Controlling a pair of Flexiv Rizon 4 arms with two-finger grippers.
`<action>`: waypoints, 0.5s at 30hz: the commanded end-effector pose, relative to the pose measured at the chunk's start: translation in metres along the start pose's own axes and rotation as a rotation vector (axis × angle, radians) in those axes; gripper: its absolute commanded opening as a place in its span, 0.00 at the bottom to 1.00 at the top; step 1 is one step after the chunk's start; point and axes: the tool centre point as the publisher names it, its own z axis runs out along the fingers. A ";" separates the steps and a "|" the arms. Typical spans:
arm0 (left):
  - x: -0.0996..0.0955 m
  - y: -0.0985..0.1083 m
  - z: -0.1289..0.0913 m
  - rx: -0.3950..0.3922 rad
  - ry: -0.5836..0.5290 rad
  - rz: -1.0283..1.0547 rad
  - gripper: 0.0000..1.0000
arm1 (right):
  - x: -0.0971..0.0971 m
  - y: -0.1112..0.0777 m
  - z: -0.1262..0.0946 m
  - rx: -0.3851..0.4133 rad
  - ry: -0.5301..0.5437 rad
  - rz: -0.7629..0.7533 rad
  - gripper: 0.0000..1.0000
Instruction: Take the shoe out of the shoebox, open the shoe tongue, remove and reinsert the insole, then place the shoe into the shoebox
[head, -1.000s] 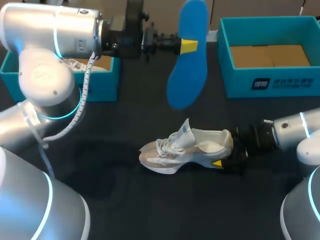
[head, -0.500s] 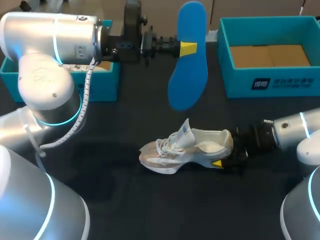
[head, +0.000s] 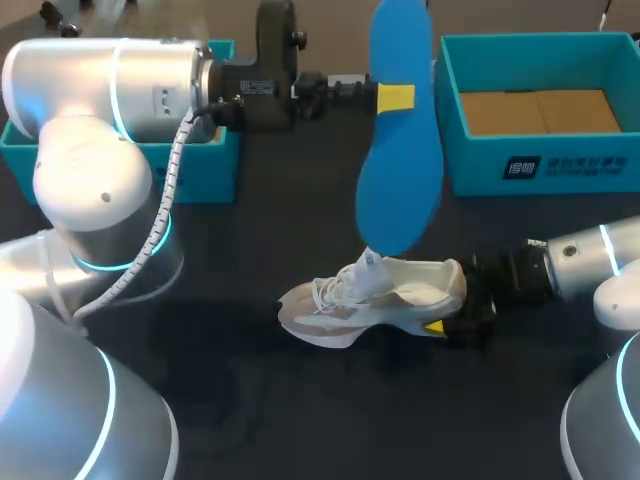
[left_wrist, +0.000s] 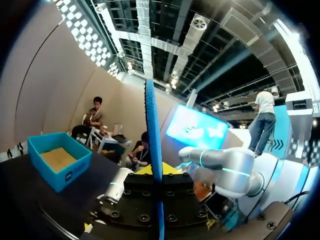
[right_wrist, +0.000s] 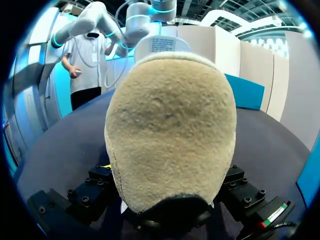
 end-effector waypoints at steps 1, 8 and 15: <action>0.009 0.004 0.007 0.033 0.001 -0.061 0.00 | 0.000 0.000 0.001 0.004 -0.001 0.000 0.00; 0.026 0.011 0.009 0.036 0.035 -0.180 0.00 | 0.000 0.000 0.001 0.004 -0.001 0.000 0.00; 0.035 0.018 0.005 0.025 0.042 -0.258 0.00 | 0.000 0.000 0.001 0.004 -0.001 0.000 0.00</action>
